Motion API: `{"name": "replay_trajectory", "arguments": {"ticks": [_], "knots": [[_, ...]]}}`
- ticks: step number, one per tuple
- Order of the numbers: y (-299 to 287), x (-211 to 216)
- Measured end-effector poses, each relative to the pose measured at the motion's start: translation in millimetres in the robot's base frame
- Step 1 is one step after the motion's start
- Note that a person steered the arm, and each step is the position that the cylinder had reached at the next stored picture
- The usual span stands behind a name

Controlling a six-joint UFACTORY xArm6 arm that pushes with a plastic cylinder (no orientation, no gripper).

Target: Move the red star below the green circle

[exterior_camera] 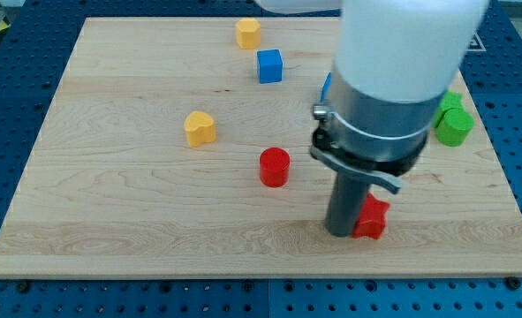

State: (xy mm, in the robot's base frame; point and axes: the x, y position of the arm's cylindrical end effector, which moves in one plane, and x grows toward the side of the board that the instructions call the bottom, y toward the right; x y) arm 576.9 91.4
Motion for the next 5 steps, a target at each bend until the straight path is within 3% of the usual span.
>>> {"name": "replay_trajectory", "arguments": {"ticks": [3,4,5], "knots": [[113,-17],[111,-17],[74,-46]]}}
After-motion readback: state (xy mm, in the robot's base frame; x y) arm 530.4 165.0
